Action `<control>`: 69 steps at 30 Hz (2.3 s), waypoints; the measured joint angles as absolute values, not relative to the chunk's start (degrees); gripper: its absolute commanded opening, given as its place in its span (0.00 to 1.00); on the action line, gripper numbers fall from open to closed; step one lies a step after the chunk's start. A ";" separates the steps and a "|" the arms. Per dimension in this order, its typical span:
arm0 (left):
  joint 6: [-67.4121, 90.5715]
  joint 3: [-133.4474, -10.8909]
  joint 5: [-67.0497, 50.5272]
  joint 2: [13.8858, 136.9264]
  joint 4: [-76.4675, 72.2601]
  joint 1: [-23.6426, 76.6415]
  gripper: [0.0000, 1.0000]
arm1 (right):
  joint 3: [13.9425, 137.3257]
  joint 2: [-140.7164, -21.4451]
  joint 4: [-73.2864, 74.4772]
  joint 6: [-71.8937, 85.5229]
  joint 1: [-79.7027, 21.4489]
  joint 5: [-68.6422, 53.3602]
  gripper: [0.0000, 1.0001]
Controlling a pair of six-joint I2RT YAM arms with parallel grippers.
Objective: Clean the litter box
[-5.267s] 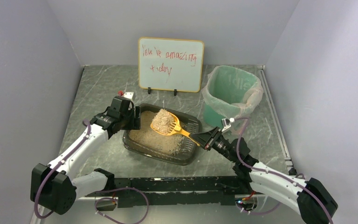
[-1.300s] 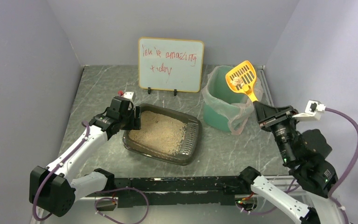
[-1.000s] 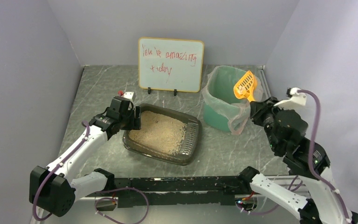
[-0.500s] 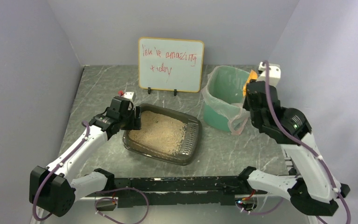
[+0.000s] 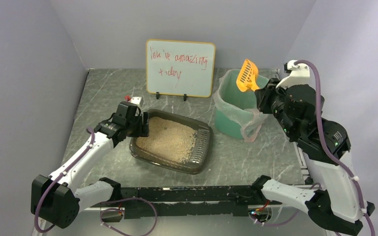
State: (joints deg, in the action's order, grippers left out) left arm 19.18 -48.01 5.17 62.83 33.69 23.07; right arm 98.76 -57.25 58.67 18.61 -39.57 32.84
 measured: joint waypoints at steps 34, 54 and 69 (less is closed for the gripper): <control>20.25 -48.01 7.46 64.34 34.37 23.07 0.72 | 51.18 -57.23 29.52 50.35 -39.57 -8.84 0.00; 22.06 -48.01 10.33 69.12 35.14 23.07 0.58 | 51.29 -70.52 24.47 62.94 -39.86 -2.42 0.00; 20.45 -48.01 10.31 70.46 35.24 22.92 0.33 | 54.00 -85.89 7.62 65.52 -41.65 -4.25 0.00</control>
